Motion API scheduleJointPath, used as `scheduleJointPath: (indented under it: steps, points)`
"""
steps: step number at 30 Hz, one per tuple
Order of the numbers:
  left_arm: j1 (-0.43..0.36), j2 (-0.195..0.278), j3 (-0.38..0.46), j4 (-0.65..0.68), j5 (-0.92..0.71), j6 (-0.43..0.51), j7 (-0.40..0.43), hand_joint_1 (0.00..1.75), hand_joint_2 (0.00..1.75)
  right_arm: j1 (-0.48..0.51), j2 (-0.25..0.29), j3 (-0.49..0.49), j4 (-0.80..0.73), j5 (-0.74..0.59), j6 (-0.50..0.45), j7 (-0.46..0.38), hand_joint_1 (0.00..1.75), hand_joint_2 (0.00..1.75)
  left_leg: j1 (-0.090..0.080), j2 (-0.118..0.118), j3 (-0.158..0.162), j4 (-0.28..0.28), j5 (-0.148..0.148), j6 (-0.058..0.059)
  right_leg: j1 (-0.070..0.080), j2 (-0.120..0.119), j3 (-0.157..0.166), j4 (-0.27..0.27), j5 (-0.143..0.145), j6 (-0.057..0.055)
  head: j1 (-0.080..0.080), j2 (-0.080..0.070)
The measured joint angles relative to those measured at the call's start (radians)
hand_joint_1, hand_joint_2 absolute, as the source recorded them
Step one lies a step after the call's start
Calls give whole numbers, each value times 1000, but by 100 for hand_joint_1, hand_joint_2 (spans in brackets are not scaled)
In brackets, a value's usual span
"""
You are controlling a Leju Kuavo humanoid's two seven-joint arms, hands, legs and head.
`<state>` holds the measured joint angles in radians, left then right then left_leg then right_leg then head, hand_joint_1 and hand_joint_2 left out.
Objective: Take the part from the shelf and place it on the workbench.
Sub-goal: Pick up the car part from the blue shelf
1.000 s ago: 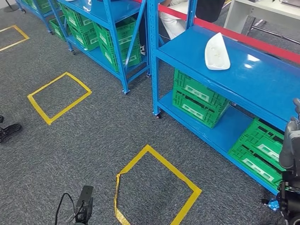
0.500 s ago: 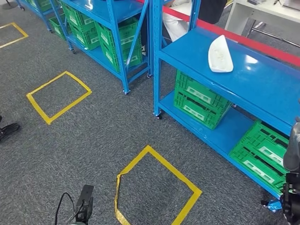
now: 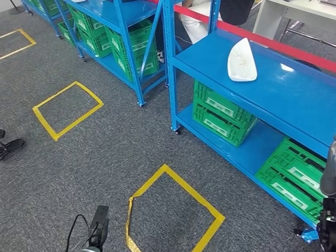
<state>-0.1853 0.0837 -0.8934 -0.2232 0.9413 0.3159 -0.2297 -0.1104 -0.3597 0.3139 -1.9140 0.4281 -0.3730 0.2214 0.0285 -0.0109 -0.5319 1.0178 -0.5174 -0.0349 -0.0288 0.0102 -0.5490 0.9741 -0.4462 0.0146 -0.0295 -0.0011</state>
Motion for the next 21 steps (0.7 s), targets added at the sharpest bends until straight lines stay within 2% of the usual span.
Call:
scheduleJointPath:
  steps: [2, 3, 4, 5, 7, 8, 9, 11, 13, 14, 15, 16, 17, 18, 19, 20, 21]
  points:
    - [-2, 0, 0, 0, 0, 0, 0, 0, 0, 1, 0, 0, -2, 1, 2, 0, 0, 0, -2, 3, -93, 155, -48, -2, 4, -4, 5, 0, -7, -9, -5, 0]
    - [0, 0, 0, 0, 0, 0, 0, 0, 0, 1, 0, 0, -2, 1, 4, 0, 0, 0, -2, 3, -137, 217, -58, -2, 6, -4, 8, 0, -10, -13, -6, 0]
    - [1, -1, 0, 0, 1, 0, 0, 0, 0, 2, 0, 0, -2, 1, 5, 0, 0, 0, -3, 3, -165, 244, -49, 1, 9, -4, 13, 0, -14, -15, -7, 0]
    - [3, -1, 0, 0, 1, 0, 0, 0, 0, 1, 0, 0, -2, 1, 6, 0, 0, 0, -5, 3, -172, 229, -20, 5, 11, -3, 19, 0, -18, -17, -9, 0]
    - [4, 0, 0, 0, 1, 0, 0, 0, 0, 1, 0, 0, -2, 1, 7, -1, 0, 0, -10, 4, -127, 92, 71, 19, 13, -2, 35, -1, -29, -15, -11, 0]
    - [3, 0, 0, 0, 1, 0, 0, 0, 0, 1, 0, 0, -2, 2, 8, -1, 0, 0, -15, 5, -99, 21, 102, 26, 15, -2, 40, 0, -35, -11, -12, 0]
    - [2, 0, 0, 0, 1, 0, 0, 0, 0, 0, 0, 0, -2, 3, 8, -2, 0, 0, -19, 6, -79, -30, 119, 31, 17, -1, 44, -1, -41, -8, -12, 0]
    - [0, 0, 0, 0, 1, 0, -1, 0, 0, 0, 0, 0, -2, 5, 10, -4, 0, 0, -26, 6, -66, -58, 115, 37, 20, -1, 49, -7, -49, 2, -11, 0]
    - [0, -1, 0, 0, 1, 0, -1, 0, 0, 0, 0, 0, -3, 8, 11, -5, 0, 0, -23, 5, -59, -68, 114, 44, 19, -2, 54, -10, -56, 13, -9, 0]
    - [0, -1, 0, 0, 1, 0, -1, 0, 0, -1, 0, -1, -4, 9, 11, -6, 0, 0, -21, 5, -53, -74, 113, 49, 18, -3, 49, 9, -69, 17, -8, 0]
    - [0, -1, 0, 0, 1, -1, -1, 0, 0, -2, 0, -1, -5, 10, 11, -6, 0, 0, -18, 5, -46, -80, 112, 54, 18, -4, 32, 52, -91, 21, -6, 0]
    - [0, -2, 0, 0, 1, -1, -1, 0, 0, -1, 0, -2, -6, 10, 11, -7, 0, 0, -18, 5, -40, -82, 110, 58, 17, -4, 1, 117, -120, 23, -3, 0]
    - [0, -1, 0, 0, 1, -1, -1, 0, 0, -1, 0, -2, -6, 10, 12, -6, 0, 0, -19, 5, -35, -82, 106, 62, 17, -4, -38, 193, -148, 25, -1, 0]
    - [1, -1, 0, 0, 1, -2, -1, 0, 0, 1, 0, -2, -6, 10, 12, -6, 0, 0, -21, 5, -30, -82, 101, 64, 17, -4, -75, 257, -165, 27, 0, 0]
    - [2, -2, 0, 0, 1, -2, -1, 0, 0, 2, 0, -2, -6, 10, 12, -6, 0, 0, -22, 4, -23, -82, 95, 65, 17, -4, -99, 288, -163, 28, 1, 0]
    - [3, -2, 0, 0, 1, -2, -1, 0, 0, 2, 0, -1, -6, 10, 13, -6, 0, 0, -23, 3, -14, -81, 89, 65, 17, -4, -105, 279, -139, 27, 1, 0]
    - [4, -3, 0, 0, 1, -3, -1, 0, 0, 2, 0, -1, -6, 11, 14, -6, 0, 0, -24, 2, -4, -81, 83, 64, 18, -4, -91, 229, -97, 24, 2, 0]
